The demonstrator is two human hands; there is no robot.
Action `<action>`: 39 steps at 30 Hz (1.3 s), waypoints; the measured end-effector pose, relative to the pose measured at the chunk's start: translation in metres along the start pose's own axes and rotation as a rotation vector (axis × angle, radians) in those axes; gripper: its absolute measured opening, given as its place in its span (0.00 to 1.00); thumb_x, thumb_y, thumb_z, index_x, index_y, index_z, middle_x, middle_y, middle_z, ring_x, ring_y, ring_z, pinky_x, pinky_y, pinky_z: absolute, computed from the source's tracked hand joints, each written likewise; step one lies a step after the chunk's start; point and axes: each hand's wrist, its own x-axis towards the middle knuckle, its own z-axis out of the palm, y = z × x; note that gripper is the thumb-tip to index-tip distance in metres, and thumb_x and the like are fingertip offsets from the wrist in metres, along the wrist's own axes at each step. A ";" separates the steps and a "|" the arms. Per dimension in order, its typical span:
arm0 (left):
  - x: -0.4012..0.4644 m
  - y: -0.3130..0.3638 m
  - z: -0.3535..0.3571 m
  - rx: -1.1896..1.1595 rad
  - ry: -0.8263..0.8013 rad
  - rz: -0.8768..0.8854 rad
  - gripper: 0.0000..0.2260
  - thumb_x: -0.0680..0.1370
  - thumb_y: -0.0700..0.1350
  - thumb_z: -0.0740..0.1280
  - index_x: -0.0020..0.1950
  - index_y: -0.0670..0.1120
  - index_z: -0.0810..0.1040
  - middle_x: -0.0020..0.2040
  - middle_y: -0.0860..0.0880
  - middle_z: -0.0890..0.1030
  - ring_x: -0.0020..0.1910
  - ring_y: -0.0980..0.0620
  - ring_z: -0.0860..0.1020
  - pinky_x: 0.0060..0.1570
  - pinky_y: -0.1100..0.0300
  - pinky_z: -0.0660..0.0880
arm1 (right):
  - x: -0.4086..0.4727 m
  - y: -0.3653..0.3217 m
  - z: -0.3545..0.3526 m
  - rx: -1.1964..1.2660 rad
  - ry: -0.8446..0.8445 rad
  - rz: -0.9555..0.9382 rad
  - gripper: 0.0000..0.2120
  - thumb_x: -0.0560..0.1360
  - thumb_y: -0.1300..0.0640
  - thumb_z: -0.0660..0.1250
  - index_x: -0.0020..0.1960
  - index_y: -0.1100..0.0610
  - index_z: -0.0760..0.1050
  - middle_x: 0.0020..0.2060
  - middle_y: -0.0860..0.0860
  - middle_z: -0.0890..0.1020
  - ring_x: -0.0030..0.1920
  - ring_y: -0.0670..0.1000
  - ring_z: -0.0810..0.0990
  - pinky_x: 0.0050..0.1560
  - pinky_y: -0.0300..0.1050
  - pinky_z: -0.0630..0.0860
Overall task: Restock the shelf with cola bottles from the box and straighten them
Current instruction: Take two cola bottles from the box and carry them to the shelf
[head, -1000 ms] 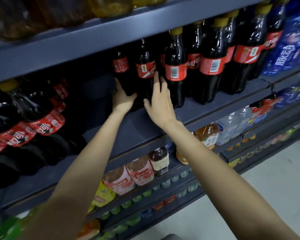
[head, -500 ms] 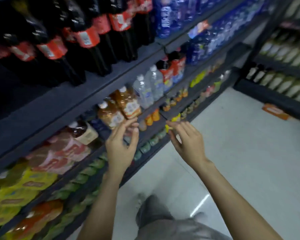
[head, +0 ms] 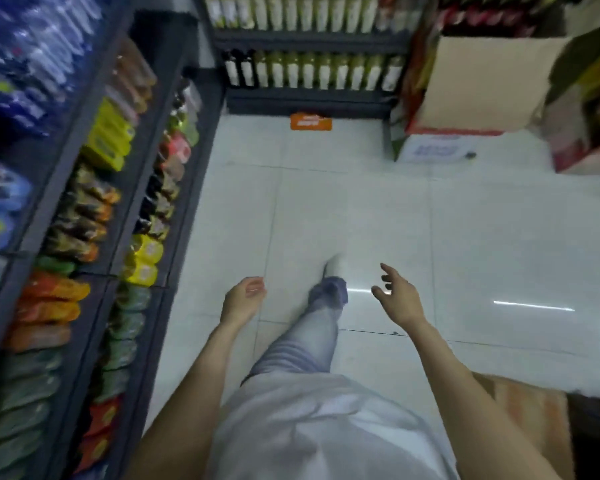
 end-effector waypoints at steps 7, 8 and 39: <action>0.133 0.120 0.097 0.079 -0.155 -0.094 0.13 0.78 0.42 0.66 0.62 0.42 0.77 0.59 0.44 0.80 0.58 0.46 0.77 0.60 0.57 0.72 | 0.127 0.062 -0.122 0.077 0.027 0.271 0.20 0.77 0.57 0.63 0.68 0.55 0.68 0.55 0.53 0.81 0.56 0.55 0.77 0.54 0.45 0.71; 0.152 0.143 0.109 0.096 -0.161 -0.124 0.14 0.78 0.42 0.66 0.63 0.42 0.76 0.60 0.43 0.79 0.59 0.46 0.77 0.62 0.55 0.71 | 0.146 0.068 -0.143 0.058 0.000 0.302 0.20 0.77 0.57 0.63 0.68 0.55 0.69 0.54 0.53 0.81 0.55 0.55 0.78 0.53 0.45 0.72; 0.520 0.830 0.535 0.124 -0.048 0.210 0.14 0.79 0.38 0.64 0.65 0.44 0.73 0.60 0.49 0.78 0.56 0.56 0.75 0.53 0.71 0.68 | 0.812 0.065 -0.636 0.227 0.122 0.040 0.32 0.74 0.61 0.66 0.75 0.60 0.56 0.68 0.60 0.68 0.67 0.60 0.69 0.65 0.53 0.68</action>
